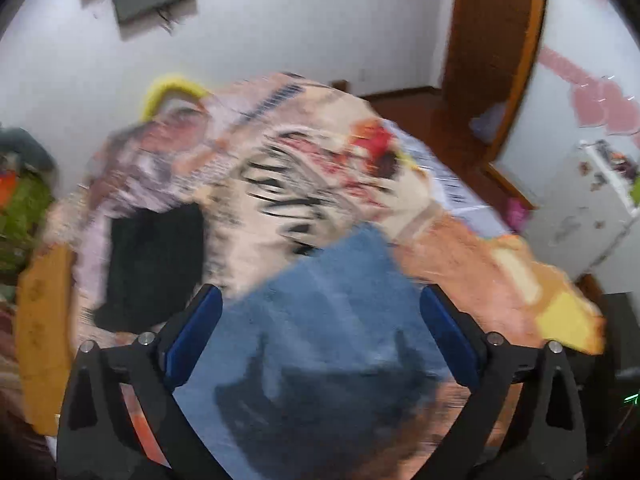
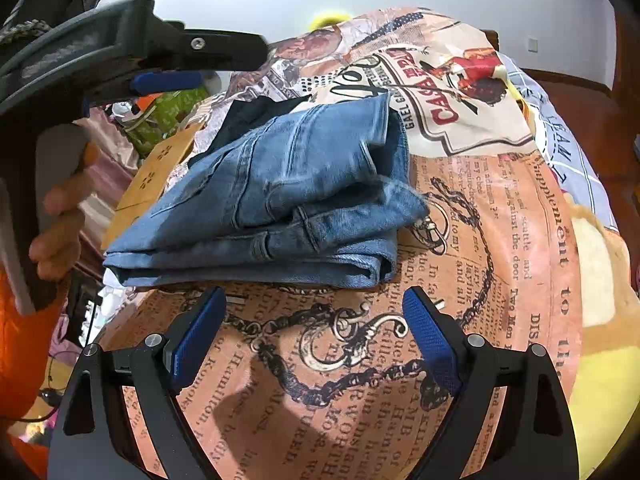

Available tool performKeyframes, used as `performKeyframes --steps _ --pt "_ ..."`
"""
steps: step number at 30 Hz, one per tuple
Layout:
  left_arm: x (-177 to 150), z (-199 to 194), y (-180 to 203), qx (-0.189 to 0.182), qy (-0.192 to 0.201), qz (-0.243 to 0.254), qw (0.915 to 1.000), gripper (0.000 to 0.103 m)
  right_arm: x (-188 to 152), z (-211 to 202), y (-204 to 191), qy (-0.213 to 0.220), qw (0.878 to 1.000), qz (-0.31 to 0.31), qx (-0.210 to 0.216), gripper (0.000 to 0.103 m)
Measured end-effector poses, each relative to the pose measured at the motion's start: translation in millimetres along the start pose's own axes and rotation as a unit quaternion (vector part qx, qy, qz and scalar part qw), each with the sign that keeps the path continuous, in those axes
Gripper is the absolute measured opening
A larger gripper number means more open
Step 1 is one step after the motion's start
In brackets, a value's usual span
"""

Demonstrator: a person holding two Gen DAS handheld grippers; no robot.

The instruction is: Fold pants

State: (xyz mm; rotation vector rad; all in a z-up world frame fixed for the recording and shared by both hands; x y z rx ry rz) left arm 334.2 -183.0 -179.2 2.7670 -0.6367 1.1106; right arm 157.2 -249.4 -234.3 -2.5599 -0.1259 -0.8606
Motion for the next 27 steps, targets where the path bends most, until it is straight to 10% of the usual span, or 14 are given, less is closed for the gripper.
performKeyframes --steps 7,19,27 --pt "-11 32 -93 0.092 -0.012 0.007 0.9957 0.103 1 12 -5 -0.016 1.000 0.000 0.012 0.088" --pt "-74 160 -190 0.154 -0.163 -0.018 0.9745 0.103 10 43 -3 -0.056 0.998 -0.010 -0.024 0.090" --pt "-105 168 -205 0.090 -0.200 -0.056 0.9740 0.103 33 61 11 -0.065 0.997 -0.011 -0.044 0.090"
Point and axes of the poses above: each gripper's, at about its wrist camera, not at the fingertips, and z roughly the way its jaws point, y to its right, x to its top, the point moved 4 cm from there along z, roughly the way its jaws point, and after that the axes turned 4 degrees about y, right-handed, at the moved point
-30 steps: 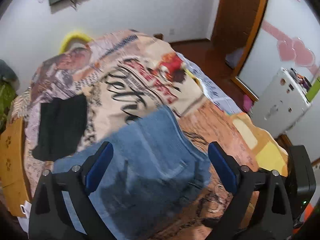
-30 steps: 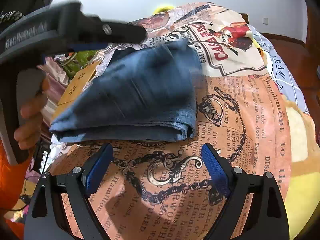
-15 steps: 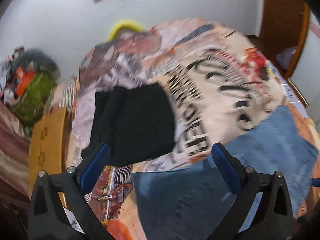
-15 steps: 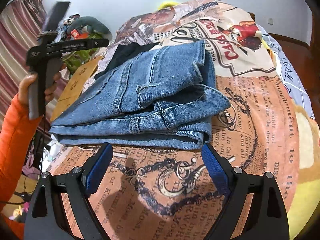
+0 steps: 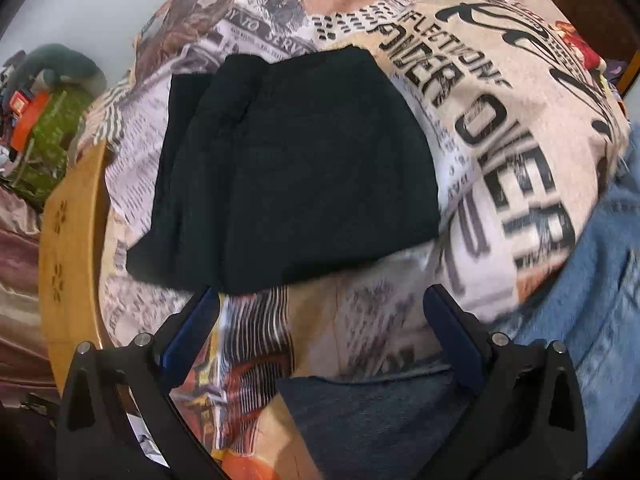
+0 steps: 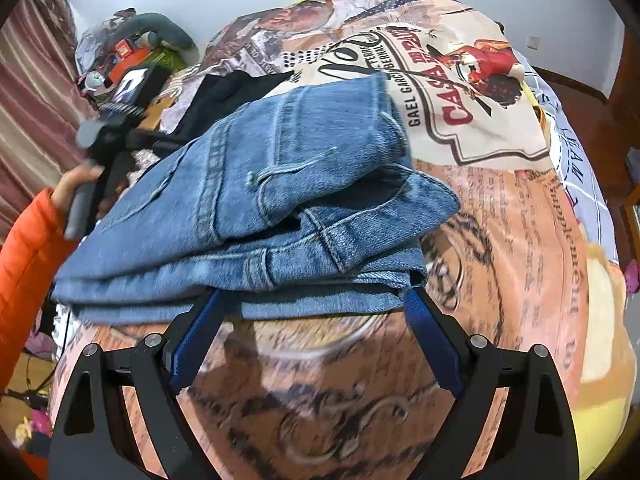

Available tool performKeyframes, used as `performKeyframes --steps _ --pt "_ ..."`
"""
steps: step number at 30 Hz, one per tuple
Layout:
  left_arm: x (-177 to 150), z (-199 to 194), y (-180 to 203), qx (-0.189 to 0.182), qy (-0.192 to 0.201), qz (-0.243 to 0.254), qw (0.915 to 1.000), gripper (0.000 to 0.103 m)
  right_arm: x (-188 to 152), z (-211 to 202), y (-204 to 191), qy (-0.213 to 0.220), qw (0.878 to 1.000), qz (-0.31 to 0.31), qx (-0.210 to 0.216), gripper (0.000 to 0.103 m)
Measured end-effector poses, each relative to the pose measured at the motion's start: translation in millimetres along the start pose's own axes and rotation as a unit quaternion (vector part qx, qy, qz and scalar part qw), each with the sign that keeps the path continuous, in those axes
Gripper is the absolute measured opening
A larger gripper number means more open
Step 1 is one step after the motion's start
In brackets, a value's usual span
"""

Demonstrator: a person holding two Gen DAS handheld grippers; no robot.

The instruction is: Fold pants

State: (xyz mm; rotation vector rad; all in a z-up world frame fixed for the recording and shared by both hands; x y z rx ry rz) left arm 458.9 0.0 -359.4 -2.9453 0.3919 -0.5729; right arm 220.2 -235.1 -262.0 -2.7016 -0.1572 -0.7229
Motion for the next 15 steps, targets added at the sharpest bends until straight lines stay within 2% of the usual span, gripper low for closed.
performKeyframes --steps 3,7,11,15 --pt "-22 1 0 -0.031 -0.040 -0.025 0.9984 0.103 12 0 5 0.004 1.000 0.007 0.001 0.090" --pt "-50 -8 0 -0.067 -0.064 -0.052 0.9943 0.101 20 -12 5 0.028 0.999 -0.017 -0.028 0.089" --pt "-78 -30 5 -0.085 -0.070 -0.048 0.9928 0.101 12 -20 8 0.035 0.997 -0.029 -0.056 0.089" --pt "-105 -61 13 -0.093 -0.055 -0.040 0.9934 0.101 -2 -27 16 0.028 0.997 -0.026 -0.064 0.089"
Point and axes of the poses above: each gripper's, at about its wrist camera, not at the fingertips, and z roughly the way its jaws point, y to its right, x to its top, the point moved 4 cm from there along z, roughly the way its jaws point, and after that the axes turned 4 degrees about y, right-handed, at the moved point
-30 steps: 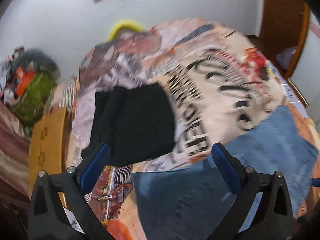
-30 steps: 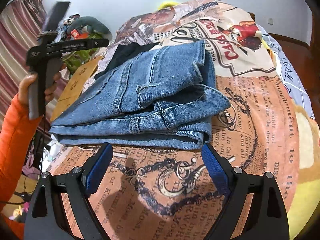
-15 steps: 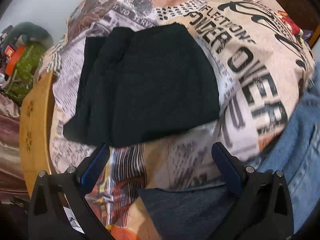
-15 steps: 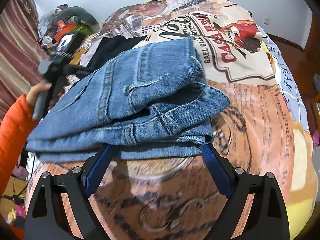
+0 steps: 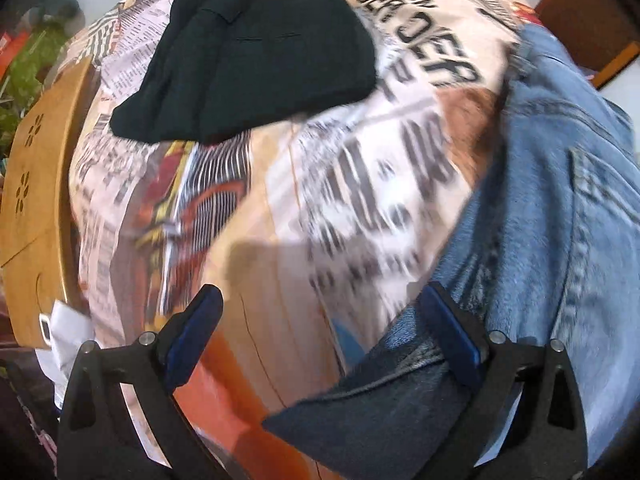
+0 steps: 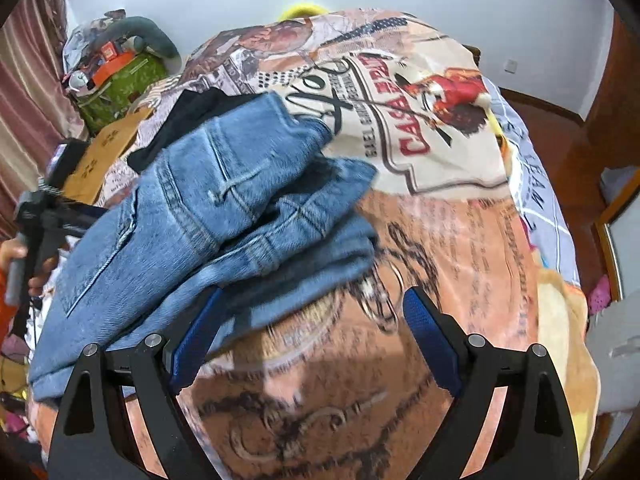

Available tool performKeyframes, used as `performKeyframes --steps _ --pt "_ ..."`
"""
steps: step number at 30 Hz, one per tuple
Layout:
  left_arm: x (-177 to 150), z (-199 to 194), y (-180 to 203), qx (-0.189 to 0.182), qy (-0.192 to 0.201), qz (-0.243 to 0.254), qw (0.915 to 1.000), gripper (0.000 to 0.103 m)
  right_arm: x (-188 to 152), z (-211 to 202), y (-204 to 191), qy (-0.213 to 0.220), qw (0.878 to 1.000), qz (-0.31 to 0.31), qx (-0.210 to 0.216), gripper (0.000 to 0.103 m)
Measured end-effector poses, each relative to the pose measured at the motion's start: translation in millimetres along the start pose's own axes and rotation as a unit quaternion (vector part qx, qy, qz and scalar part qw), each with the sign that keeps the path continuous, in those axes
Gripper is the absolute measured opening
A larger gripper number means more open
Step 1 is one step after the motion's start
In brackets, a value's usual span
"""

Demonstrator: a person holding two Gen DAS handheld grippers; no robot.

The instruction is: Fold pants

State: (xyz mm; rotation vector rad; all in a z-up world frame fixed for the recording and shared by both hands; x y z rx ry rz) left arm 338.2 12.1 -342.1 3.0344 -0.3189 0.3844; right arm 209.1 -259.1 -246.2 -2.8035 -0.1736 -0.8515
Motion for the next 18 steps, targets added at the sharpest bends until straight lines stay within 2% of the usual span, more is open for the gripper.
performKeyframes --steps 6,14,16,18 --pt "-44 -45 33 -0.008 0.033 0.032 0.9989 0.101 -10 -30 13 0.034 0.999 0.011 -0.022 0.089" --pt "-50 -55 69 -0.064 0.053 0.003 0.9966 0.098 -15 -64 8 0.064 0.998 0.015 -0.015 0.089" --pt "-49 -62 75 -0.058 0.079 0.007 0.9952 0.096 -20 -65 3 0.062 0.998 0.014 -0.009 0.089" --pt "-43 -76 77 -0.031 0.121 0.007 0.9921 0.095 -25 -63 -1 0.061 0.998 0.014 -0.004 0.088"
Point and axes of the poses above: each gripper's, at about its wrist camera, not at the fingertips, and z roughly the way its jaws point, y to its right, x to its top, the point moved 4 cm from there along z, roughly the way its jaws point, and after that the axes turned 4 degrees about y, right-handed, at the moved point
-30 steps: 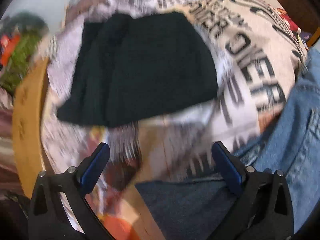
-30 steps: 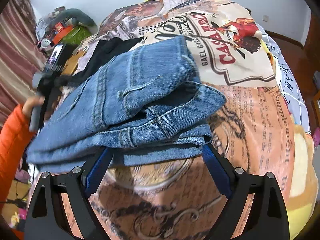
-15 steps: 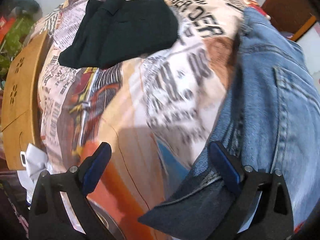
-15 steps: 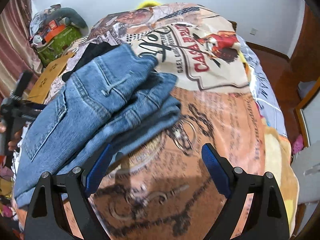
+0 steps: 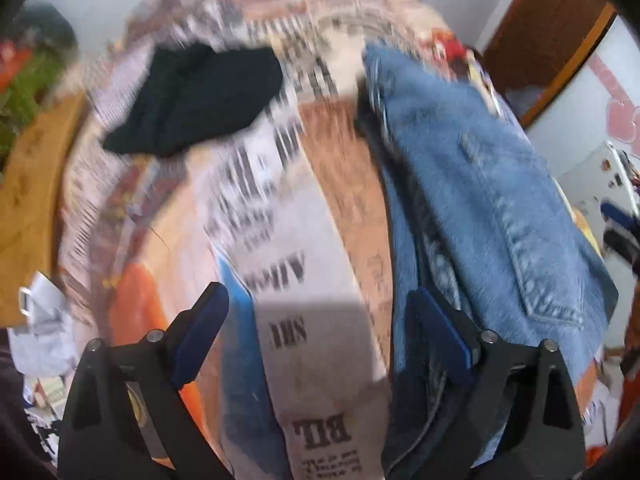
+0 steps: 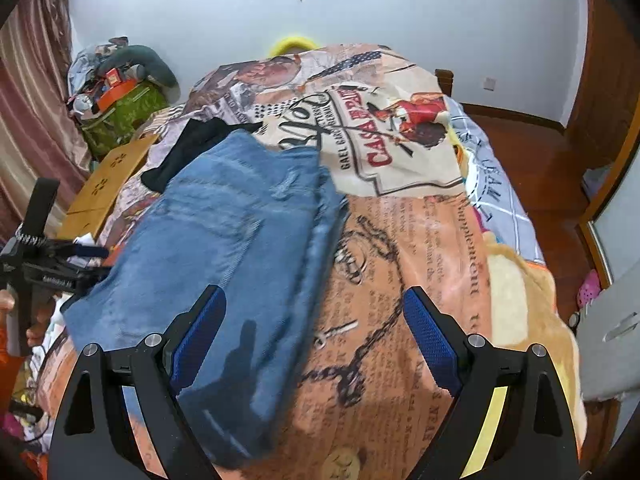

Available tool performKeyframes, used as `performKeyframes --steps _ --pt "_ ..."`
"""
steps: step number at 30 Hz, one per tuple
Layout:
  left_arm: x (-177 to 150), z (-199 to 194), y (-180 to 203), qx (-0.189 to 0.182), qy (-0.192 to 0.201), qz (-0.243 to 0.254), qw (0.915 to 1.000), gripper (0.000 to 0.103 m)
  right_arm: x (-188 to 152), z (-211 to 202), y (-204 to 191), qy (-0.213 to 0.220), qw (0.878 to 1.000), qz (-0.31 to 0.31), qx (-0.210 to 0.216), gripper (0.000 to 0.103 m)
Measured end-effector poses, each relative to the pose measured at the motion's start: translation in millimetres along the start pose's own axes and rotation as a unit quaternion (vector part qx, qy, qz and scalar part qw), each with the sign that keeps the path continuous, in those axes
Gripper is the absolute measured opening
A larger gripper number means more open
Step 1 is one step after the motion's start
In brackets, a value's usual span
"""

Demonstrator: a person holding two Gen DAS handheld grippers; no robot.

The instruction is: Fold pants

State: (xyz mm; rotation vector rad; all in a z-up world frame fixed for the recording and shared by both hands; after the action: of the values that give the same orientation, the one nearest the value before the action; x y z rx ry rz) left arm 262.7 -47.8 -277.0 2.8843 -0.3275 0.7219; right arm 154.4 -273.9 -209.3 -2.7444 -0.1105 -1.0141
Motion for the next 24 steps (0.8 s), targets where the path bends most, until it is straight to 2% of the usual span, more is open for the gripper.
performKeyframes --steps 1,3,5,10,12,14,18,24 --pt "5 -6 1 0.008 0.019 0.003 0.9998 0.095 -4 1 -4 0.000 1.000 0.000 0.004 0.085" --pt "10 -20 8 0.001 0.048 0.010 0.9988 0.095 -11 4 -8 -0.007 1.000 0.000 0.010 0.079" --pt "13 -24 12 -0.012 0.055 0.021 0.9982 0.092 -18 8 -13 -0.018 1.000 0.000 0.018 0.070" --pt "2 -13 28 -0.032 0.030 0.050 0.9978 0.077 -27 20 -22 -0.032 0.999 0.004 0.035 0.051" --pt "-3 -5 24 -0.033 0.026 0.042 0.9982 0.077 -28 23 -22 -0.033 0.999 0.000 0.033 0.048" --pt "-8 -1 19 -0.030 0.022 0.033 0.9988 0.077 -31 25 -22 -0.035 0.999 -0.009 0.025 0.041" --pt "-20 7 12 -0.025 0.018 0.019 0.9993 0.077 -36 27 -19 -0.040 0.999 -0.019 0.029 0.037" --pt "-14 1 17 -0.015 0.021 0.042 0.9988 0.076 -30 25 -20 -0.051 0.998 -0.026 0.030 0.037"
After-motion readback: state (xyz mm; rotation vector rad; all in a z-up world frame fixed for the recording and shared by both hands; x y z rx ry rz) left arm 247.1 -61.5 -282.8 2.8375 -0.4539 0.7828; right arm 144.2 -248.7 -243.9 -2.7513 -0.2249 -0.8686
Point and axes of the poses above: each gripper's, at about its wrist camera, not at the fingertips, and z roughly the way its jaws point, y to its right, x to its top, the point moved 4 cm from there along z, roughly the way its jaws point, and after that the axes turned 4 degrees about y, right-handed, at the moved point
